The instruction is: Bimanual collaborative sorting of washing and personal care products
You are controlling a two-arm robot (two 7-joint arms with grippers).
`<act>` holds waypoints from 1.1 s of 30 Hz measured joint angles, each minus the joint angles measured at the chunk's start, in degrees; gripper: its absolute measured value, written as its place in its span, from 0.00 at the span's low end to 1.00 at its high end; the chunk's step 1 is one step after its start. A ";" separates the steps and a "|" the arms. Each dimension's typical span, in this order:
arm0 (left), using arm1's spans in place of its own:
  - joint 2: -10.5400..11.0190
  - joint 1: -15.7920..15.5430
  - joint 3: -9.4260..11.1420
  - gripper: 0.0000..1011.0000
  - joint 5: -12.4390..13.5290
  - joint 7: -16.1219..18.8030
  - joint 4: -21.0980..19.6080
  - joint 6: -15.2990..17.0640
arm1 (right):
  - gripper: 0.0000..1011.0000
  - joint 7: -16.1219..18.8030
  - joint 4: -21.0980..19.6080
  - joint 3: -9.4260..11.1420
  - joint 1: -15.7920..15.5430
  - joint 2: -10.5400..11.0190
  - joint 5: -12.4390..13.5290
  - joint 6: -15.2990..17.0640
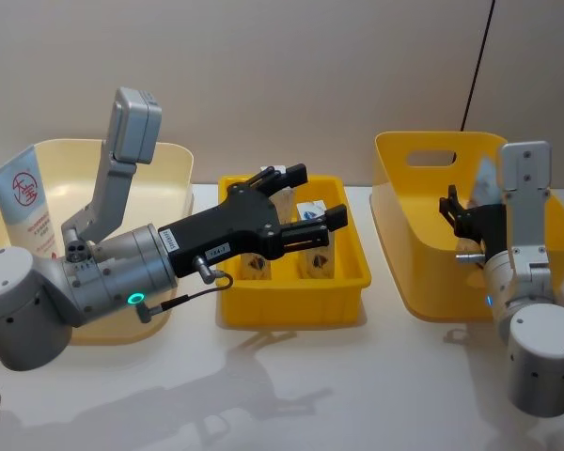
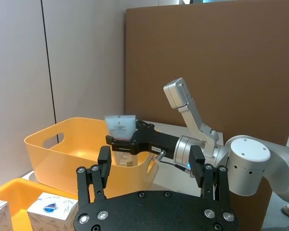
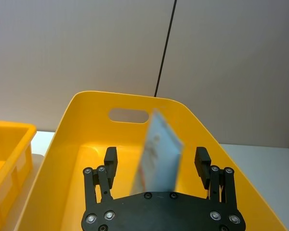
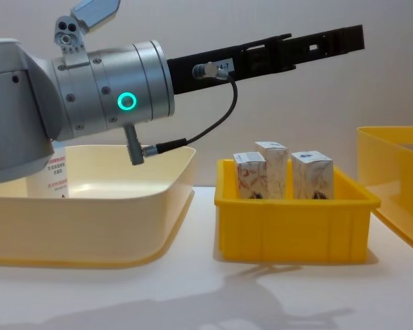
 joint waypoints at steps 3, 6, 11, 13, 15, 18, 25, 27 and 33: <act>0.00 0.00 0.00 0.99 0.00 0.00 0.00 0.00 | 0.99 -0.02 0.04 0.00 0.01 -0.03 -0.02 0.04; 0.00 0.00 0.00 0.99 0.00 0.00 0.00 0.00 | 0.99 -0.04 0.06 0.00 0.03 -0.05 -0.05 0.06; 0.00 0.00 0.00 0.99 0.00 0.00 0.00 0.00 | 0.99 -0.04 0.08 0.02 0.04 -0.08 -0.10 0.06; 0.00 0.00 0.00 0.99 0.00 0.00 -0.01 0.00 | 0.99 -0.03 0.03 0.07 -0.01 -0.10 -0.11 -0.14; 0.00 0.00 0.00 0.99 0.00 0.00 0.00 0.00 | 0.99 0.06 -0.14 0.16 -0.17 -0.12 -0.11 -0.59; 0.00 0.00 0.00 0.99 0.00 0.00 0.00 0.00 | 0.99 0.24 -0.50 0.29 -0.40 -0.14 -0.07 -1.37; 0.00 0.00 0.00 0.99 0.00 0.00 0.00 0.00 | 0.99 1.31 -2.38 0.99 -1.33 -0.25 0.76 -4.78; 0.00 0.00 0.00 0.99 0.00 0.00 0.00 0.00 | 0.99 1.59 -2.96 1.15 -1.56 -0.28 0.98 -5.44; 0.00 0.00 0.00 0.99 0.00 0.00 0.00 0.00 | 0.99 2.77 -5.06 1.68 -2.45 -0.38 1.89 -8.11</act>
